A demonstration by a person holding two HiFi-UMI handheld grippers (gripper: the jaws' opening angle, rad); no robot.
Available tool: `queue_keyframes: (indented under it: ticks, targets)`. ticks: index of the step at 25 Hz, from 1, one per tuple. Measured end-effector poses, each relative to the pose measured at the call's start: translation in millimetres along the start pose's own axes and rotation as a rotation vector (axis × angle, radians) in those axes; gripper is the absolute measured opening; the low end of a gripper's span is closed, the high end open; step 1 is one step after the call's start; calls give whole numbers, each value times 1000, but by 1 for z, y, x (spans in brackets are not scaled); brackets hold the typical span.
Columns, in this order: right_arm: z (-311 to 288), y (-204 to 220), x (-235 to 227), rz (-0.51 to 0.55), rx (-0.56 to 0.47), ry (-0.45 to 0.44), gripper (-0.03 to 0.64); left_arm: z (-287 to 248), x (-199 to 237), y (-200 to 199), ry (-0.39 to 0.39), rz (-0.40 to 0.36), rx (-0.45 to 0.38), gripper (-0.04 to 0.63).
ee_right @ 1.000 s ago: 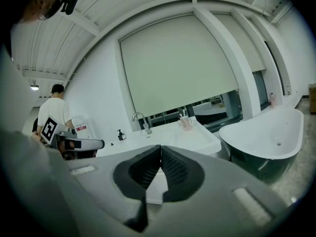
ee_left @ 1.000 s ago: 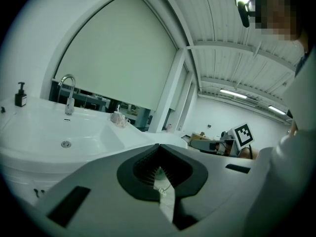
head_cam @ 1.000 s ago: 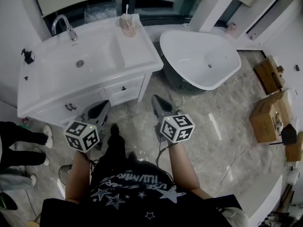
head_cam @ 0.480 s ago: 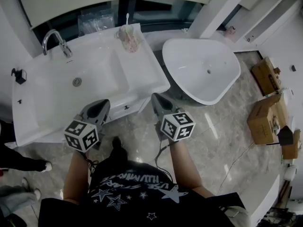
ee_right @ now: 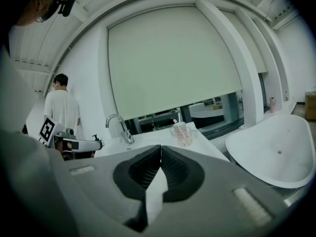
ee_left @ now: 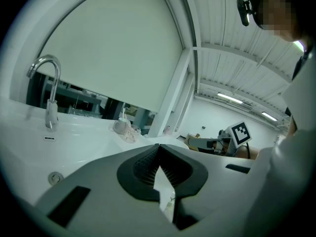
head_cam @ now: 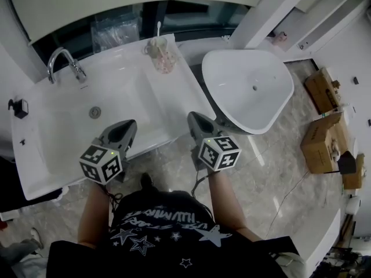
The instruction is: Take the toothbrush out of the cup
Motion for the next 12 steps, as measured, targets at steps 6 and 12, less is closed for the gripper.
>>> queue_keyframes:
  ticks: [6,12]
  targets:
    - [-12,-11,-7,2,-23,34,0,-13,13,-8,18,-17,4,8]
    - [-18,-25,-31,4,-37,43,0,-28,17,-12,0,0,11,8]
Point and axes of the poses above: the fingertips, and each gripper's own axes: z backward along the fingers, x to its left, y out of its underside, the point moved 8 cm from there along z, backward along the fingers, and after that the axes turned 14 degrees about -y, right-handed, at the moved point
